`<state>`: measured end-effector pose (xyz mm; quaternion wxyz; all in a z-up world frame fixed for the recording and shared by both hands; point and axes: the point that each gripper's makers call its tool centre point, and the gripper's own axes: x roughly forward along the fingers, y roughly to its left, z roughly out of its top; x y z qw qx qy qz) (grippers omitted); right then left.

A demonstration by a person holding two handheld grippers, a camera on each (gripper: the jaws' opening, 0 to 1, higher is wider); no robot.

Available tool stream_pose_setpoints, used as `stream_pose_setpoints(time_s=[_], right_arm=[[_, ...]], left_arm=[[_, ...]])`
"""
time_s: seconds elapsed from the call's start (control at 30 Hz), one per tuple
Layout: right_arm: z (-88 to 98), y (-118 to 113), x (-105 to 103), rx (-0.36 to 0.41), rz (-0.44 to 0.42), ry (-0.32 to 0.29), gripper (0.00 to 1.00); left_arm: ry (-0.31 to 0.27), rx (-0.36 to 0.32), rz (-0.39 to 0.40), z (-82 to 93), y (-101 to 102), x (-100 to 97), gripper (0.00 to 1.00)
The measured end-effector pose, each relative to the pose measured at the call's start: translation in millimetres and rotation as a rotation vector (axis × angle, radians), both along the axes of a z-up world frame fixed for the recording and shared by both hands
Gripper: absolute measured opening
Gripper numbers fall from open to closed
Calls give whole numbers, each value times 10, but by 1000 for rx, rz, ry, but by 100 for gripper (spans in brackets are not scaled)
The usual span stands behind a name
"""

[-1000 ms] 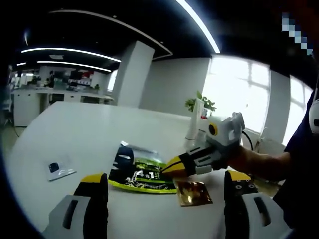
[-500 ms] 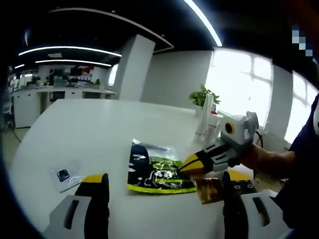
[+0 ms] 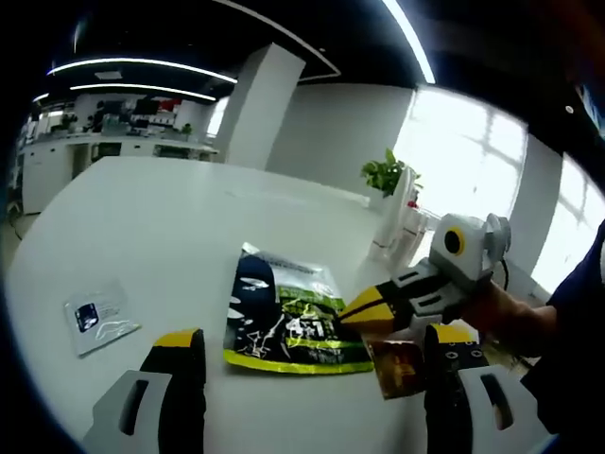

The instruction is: Arrange the skincare products in the storage area until every visible bottle or jar stands upright without overlapping.

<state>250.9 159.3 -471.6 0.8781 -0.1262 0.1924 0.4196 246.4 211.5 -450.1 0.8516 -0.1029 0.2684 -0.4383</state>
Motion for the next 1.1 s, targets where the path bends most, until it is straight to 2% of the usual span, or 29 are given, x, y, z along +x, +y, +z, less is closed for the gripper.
stream_pose_setpoints(time_s=[0.17, 0.23, 0.3, 0.5, 0.73, 0.83, 0.93, 1.1], right_arm=[[0, 0, 6, 4, -1, -3, 0], [-1, 1, 10, 5, 0, -3, 0], [0, 3, 12, 9, -1, -3, 0], [0, 7, 15, 6, 0, -10, 0], [-1, -1, 12, 16, 0, -9, 0], [-2, -6, 15, 20, 2, -9, 0], [-1, -5, 13, 15, 8, -8, 0], [-4, -6, 13, 17, 13, -6, 0]], left_arm=[[-14, 4, -17, 7, -56, -2, 95], [9, 6, -18, -29, -70, 4, 95], [-4, 7, -18, -17, -96, 19, 95], [8, -11, -19, 14, -139, 30, 95], [71, -25, -53, 61, -100, 15, 88], [85, -41, -69, 98, -87, 32, 81], [114, -55, -76, 107, -101, 39, 80], [143, -38, -80, 60, -87, 60, 77]])
